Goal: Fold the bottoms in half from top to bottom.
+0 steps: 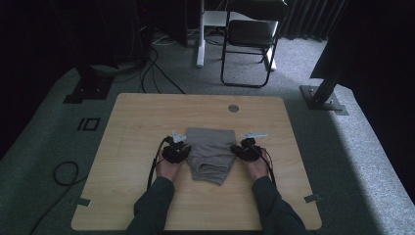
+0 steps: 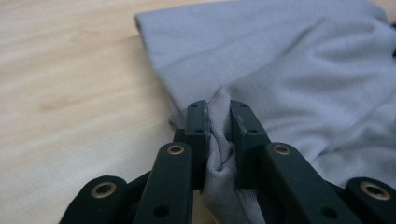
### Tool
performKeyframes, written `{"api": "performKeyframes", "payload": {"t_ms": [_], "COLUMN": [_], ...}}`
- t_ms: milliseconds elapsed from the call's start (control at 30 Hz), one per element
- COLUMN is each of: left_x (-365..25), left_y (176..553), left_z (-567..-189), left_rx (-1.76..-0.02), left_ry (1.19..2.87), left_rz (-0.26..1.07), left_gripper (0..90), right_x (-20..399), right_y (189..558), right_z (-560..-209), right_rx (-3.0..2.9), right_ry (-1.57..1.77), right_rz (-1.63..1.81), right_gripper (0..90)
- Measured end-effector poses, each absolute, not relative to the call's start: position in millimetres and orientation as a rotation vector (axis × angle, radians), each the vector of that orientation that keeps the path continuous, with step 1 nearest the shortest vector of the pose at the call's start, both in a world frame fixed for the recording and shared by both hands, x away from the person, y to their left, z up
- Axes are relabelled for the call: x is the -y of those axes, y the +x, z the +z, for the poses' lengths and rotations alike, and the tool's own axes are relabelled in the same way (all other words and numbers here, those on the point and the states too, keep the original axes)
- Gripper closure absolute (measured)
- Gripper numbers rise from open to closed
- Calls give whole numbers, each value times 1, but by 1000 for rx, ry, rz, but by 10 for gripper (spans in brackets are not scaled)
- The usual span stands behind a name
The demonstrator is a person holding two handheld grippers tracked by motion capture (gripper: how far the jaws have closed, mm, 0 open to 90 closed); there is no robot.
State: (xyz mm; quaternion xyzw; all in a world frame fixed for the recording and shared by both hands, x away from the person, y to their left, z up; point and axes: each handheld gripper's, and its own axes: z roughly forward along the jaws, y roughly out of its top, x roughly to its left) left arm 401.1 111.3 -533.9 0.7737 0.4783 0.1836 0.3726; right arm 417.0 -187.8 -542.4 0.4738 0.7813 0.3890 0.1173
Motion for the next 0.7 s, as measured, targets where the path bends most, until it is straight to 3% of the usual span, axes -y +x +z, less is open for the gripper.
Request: {"api": "performKeyframes", "payload": {"t_ms": [267, 400, 500, 567, 700], "left_x": [-136, -140, -145, -152, -155], "left_y": [355, 326, 309, 305, 310], "left_z": [-467, -469, -480, -483, -484], "left_rx": [-1058, -1019, -1011, -1023, -1053], "left_ry": [1838, 1828, 1844, 1821, 1801], "left_rz": [476, 403, 370, 372, 339], "left_gripper": [805, 751, 658, 613, 596], "right_x": [209, 212, 213, 217, 225], "right_y": [373, 341, 324, 320, 327], "right_z": [-486, -485, -497, -501, -497], "right_rx": [-2175, -2215, -2312, -2308, -2240], "right_ry": [1253, 1187, 1152, 1159, 1229], "right_rz": [1361, 1375, 1333, 1327, 1383], "right_gripper": [847, 837, 717, 641, 634]}}
